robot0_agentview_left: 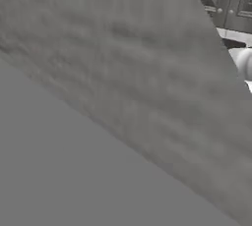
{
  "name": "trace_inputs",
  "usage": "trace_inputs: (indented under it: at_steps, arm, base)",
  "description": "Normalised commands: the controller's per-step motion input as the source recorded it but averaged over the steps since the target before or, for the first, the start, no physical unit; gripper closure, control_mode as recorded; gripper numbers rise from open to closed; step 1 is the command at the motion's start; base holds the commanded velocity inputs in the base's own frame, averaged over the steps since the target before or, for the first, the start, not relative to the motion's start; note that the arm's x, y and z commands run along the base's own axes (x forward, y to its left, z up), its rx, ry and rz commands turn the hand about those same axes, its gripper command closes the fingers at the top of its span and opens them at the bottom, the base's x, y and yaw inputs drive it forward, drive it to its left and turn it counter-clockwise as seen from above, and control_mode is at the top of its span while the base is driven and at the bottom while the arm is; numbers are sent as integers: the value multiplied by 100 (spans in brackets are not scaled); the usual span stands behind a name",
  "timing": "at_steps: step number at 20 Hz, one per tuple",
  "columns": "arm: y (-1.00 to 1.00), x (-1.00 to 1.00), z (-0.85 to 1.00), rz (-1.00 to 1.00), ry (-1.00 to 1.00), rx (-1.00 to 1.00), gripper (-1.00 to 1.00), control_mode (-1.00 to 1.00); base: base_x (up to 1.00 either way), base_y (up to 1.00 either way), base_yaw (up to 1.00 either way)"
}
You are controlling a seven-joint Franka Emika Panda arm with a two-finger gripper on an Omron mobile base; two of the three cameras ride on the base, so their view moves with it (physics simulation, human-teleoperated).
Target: Retrieve the shaker from the cabinet and place it next the steak on a plate on the dining table.
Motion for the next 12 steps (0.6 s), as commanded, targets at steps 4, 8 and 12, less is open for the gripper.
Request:
trace_inputs:
  at_steps: [4,8,12]
  arm:
    - [0,0,0,0,0,0,100,100]
    - [0,0,0,0,0,0,100,100]
    - [0,0,0,0,0,0,100,100]
  base:
    - [-16,81,27]
    - [2,99,22]
    - [33,82,20]
